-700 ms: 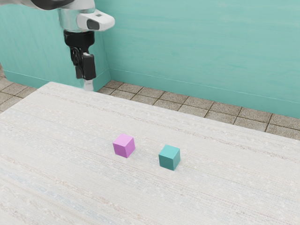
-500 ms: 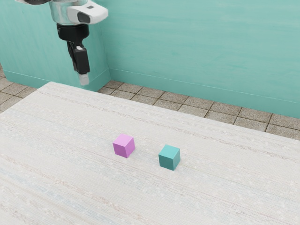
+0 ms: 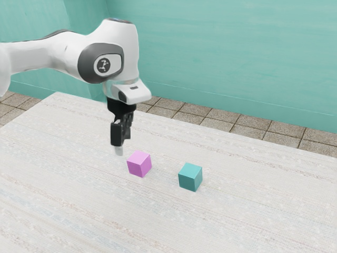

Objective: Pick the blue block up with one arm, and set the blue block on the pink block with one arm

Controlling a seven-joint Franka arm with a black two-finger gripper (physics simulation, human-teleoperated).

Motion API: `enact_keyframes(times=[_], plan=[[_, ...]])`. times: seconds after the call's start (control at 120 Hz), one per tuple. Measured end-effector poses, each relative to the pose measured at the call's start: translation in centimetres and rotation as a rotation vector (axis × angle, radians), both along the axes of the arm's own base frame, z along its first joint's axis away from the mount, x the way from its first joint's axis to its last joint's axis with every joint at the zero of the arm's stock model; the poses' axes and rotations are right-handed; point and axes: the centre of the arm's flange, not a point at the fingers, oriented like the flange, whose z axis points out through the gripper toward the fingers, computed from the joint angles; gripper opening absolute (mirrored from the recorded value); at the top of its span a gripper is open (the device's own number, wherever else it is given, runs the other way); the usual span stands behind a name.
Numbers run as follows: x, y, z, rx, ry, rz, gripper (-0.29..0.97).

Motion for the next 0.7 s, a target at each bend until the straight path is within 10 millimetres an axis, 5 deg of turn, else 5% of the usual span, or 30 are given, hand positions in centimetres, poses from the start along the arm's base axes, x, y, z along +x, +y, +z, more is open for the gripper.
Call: enact_keyframes(times=[0.15, 0.325, 0.567, 0.7], plan=[[1.9, -1.3, -1.9, -0.047, -0.036, -0.128, 0.68], [3.3, -6.3, -5.2, -0.094, -0.043, -0.297, 0.68], [5.1, -7.0, -7.2, -0.113, -0.102, -0.344, 0.68], [8.1, -8.2, -9.3, -0.114, -0.116, -0.349, 0.68]])
